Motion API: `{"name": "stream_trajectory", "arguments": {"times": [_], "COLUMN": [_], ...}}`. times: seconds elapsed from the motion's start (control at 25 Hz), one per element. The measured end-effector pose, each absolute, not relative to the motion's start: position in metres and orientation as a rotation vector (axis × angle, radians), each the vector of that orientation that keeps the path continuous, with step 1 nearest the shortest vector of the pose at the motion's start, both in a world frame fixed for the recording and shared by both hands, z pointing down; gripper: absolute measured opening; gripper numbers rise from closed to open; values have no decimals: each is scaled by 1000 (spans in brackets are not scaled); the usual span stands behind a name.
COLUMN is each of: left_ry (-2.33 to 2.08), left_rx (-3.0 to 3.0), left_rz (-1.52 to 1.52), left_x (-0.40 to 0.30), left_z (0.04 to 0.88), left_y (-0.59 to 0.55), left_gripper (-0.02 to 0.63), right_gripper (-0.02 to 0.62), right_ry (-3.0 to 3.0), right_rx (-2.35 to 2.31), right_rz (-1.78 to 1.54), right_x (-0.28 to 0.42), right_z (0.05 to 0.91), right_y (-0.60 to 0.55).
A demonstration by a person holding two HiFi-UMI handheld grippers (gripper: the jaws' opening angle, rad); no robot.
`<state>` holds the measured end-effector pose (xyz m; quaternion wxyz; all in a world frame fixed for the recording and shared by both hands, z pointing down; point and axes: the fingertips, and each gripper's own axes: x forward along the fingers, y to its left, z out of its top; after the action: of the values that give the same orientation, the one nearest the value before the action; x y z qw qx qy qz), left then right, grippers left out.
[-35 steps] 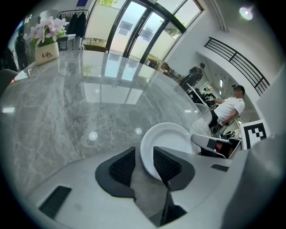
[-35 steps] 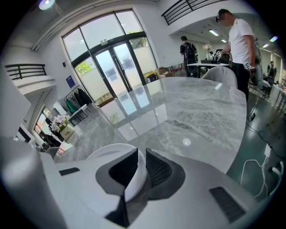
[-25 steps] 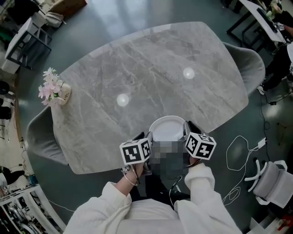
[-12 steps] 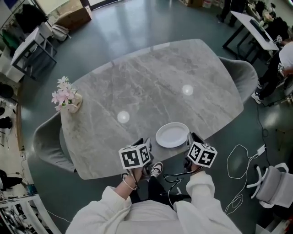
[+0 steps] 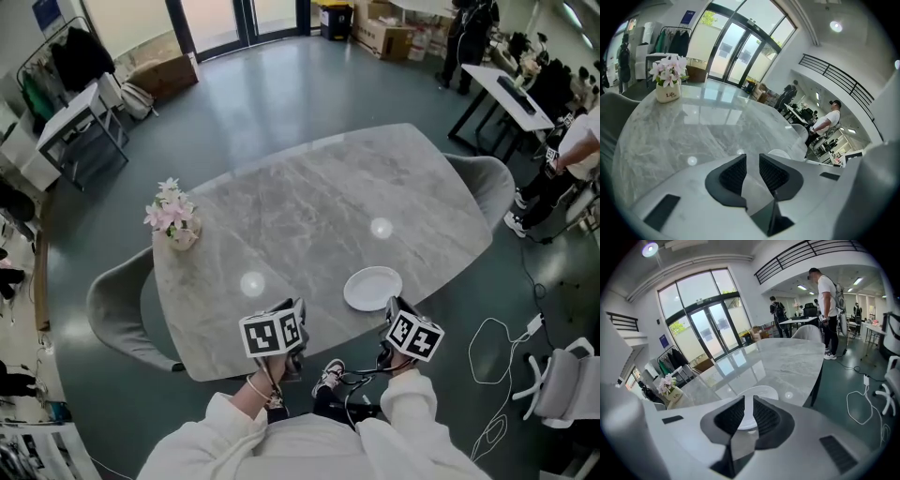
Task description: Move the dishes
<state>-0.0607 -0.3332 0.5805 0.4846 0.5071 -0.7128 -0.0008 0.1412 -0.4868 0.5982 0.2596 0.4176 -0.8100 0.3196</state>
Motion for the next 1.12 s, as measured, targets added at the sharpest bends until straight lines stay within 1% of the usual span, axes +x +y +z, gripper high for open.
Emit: {"name": "stream_trajectory", "arguments": {"times": [0.24, 0.36, 0.6, 0.8, 1.12], "left_ry": [-1782, -1785, -1810, -1821, -1821], "left_rx": [1342, 1383, 1419, 1391, 1363], "left_rz": [42, 47, 33, -39, -121], "left_x": [-85, -90, -110, -124, -140], "left_z": [549, 541, 530, 537, 540], "left_y": [-289, -263, -209, -168, -131], "left_gripper": [41, 26, 23, 18, 11], "right_gripper": [83, 76, 74, 72, 71], "right_ry": [-2268, -2313, -2374, -2447, -2603], "right_rx": [1153, 1137, 1123, 1080, 944], "right_rz": [840, 816, 801, 774, 694], "right_x": [119, 105, 83, 67, 34], "right_z": [565, 557, 543, 540, 506], "right_y": [-431, -398, -341, -304, -253]}}
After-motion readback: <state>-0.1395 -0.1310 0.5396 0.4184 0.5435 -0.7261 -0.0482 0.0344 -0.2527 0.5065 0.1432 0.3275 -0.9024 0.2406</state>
